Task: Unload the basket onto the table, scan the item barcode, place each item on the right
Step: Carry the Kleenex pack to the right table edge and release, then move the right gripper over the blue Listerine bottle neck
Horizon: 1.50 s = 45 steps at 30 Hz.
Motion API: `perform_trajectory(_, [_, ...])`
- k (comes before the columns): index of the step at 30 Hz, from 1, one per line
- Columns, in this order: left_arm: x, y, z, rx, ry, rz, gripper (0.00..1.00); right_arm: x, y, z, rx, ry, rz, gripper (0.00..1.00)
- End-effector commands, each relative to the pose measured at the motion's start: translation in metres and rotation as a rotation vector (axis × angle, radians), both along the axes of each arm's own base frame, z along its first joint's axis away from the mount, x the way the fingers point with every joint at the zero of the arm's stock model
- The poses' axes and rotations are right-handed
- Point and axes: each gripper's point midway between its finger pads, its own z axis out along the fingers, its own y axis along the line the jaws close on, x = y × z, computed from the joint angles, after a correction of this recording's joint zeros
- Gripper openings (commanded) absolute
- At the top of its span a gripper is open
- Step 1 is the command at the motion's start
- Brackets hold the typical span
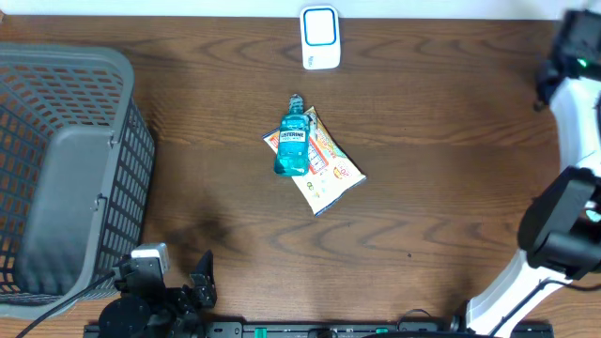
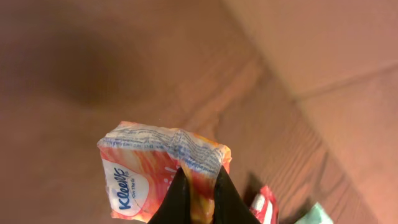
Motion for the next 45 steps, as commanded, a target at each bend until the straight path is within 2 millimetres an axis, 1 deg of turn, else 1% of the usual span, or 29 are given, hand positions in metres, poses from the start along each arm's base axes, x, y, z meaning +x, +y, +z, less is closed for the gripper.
perform_trajectory(1, [0.000, 0.000, 0.001, 0.014, -0.005, -0.011, 0.99, -0.016, -0.019, -0.048, 0.099, 0.042, -0.040, 0.01])
perform_trajectory(2, [0.000, 0.000, 0.001, 0.014, -0.005, -0.011, 0.99, -0.022, -0.027, -0.056, 0.104, 0.057, -0.061, 0.01])
perform_trajectory(4, [0.000, 0.000, 0.001, 0.014, -0.005, -0.011, 0.99, -0.031, -0.039, -0.063, 0.106, 0.071, -0.090, 0.01])
perform_trajectory(6, [0.000, 0.000, 0.001, 0.014, -0.005, -0.011, 0.99, -0.039, -0.049, -0.062, 0.101, 0.072, -0.116, 0.01])
perform_trajectory(7, [0.000, 0.000, 0.001, 0.014, -0.005, -0.011, 0.99, -0.042, -0.053, -0.057, 0.097, 0.067, -0.127, 0.07])
perform_trajectory(8, [0.000, 0.000, 0.001, 0.014, -0.005, -0.011, 0.99, -0.044, -0.055, -0.052, 0.094, 0.063, -0.132, 0.22])
perform_trajectory(9, [0.000, 0.000, 0.001, 0.014, -0.005, -0.011, 0.99, -0.046, -0.057, -0.044, 0.089, 0.055, -0.135, 0.47])
perform_trajectory(10, [0.000, 0.000, 0.001, 0.014, -0.005, -0.011, 0.99, -0.048, -0.058, -0.035, 0.085, 0.045, -0.136, 0.74])
perform_trajectory(11, [0.000, 0.000, 0.001, 0.014, -0.005, -0.011, 0.99, -0.049, -0.057, -0.025, 0.079, 0.032, -0.135, 0.99])
perform_trajectory(13, [0.000, 0.000, 0.001, 0.014, -0.005, -0.011, 0.99, -0.050, -0.051, -0.003, 0.079, -0.001, -0.122, 0.99])
perform_trajectory(14, [0.000, 0.000, 0.001, 0.014, -0.006, -0.010, 0.99, -0.049, -0.044, 0.010, 0.091, -0.026, -0.100, 0.99])
perform_trajectory(15, [0.000, 0.000, 0.001, 0.014, -0.005, -0.011, 0.99, -0.044, -0.026, 0.032, 0.132, -0.083, -0.042, 0.99])
perform_trajectory(17, [0.000, 0.000, 0.001, 0.014, -0.005, -0.011, 0.99, -0.035, 0.006, 0.058, 0.214, -0.167, 0.063, 0.99])
perform_trajectory(19, [0.000, 0.000, 0.001, 0.014, -0.005, -0.011, 0.99, -0.025, 0.046, 0.082, 0.334, -0.256, 0.195, 0.99])
perform_trajectory(20, [0.000, 0.000, 0.001, 0.014, -0.005, -0.011, 0.99, -0.024, 0.070, 0.094, 0.409, -0.300, 0.252, 0.99])
perform_trajectory(21, [0.000, 0.000, 0.001, 0.014, -0.005, -0.011, 0.99, -0.024, 0.098, 0.106, 0.505, -0.343, 0.314, 0.99])
perform_trajectory(23, [0.000, 0.000, 0.001, 0.014, -0.005, -0.011, 0.99, -0.030, 0.156, 0.127, 0.711, -0.396, 0.431, 0.99])
perform_trajectory(25, [0.000, 0.000, 0.001, 0.014, -0.005, -0.011, 0.99, -0.042, 0.219, 0.146, 0.939, -0.412, 0.561, 0.99])
perform_trajectory(27, [0.000, 0.000, 0.001, 0.014, -0.005, -0.011, 0.99, -0.054, 0.262, 0.154, 1.063, -0.377, 0.659, 0.99])
perform_trajectory(29, [0.000, 0.000, 0.001, 0.014, -0.005, -0.011, 0.99, -0.067, 0.298, 0.149, 1.135, -0.295, 0.705, 0.99])
perform_trajectory(30, [0.000, 0.000, 0.001, 0.014, -0.005, -0.011, 0.99, -0.072, 0.311, 0.145, 1.155, -0.255, 0.716, 0.99])
perform_trajectory(32, [0.000, 0.000, 0.001, 0.014, -0.005, -0.011, 0.99, -0.085, 0.343, 0.133, 1.187, -0.156, 0.751, 0.99])
perform_trajectory(34, [0.000, 0.000, 0.001, 0.014, -0.005, -0.011, 0.99, -0.093, 0.370, 0.120, 1.184, -0.079, 0.807, 0.99])
perform_trajectory(37, [0.000, 0.000, 0.001, 0.014, -0.005, -0.011, 0.99, -0.102, 0.407, 0.104, 1.178, 0.000, 0.889, 0.99])
perform_trajectory(40, [0.000, 0.000, 0.001, 0.014, -0.005, -0.011, 0.99, -0.108, 0.451, 0.090, 1.175, 0.039, 1.015, 0.99])
perform_trajectory(42, [0.000, 0.000, 0.001, 0.014, -0.005, -0.011, 0.99, -0.107, 0.475, 0.077, 1.136, 0.049, 1.065, 0.99])
perform_trajectory(43, [0.000, 0.000, 0.001, 0.014, -0.005, -0.011, 0.99, -0.105, 0.481, 0.070, 1.105, 0.050, 1.057, 0.99])
perform_trajectory(44, [0.000, 0.000, 0.001, 0.014, -0.005, -0.011, 0.99, -0.100, 0.484, 0.058, 1.043, 0.049, 1.004, 0.99])
perform_trajectory(45, [0.000, 0.000, 0.001, 0.014, -0.005, -0.011, 0.99, -0.093, 0.482, 0.045, 0.957, 0.040, 0.914, 0.99])
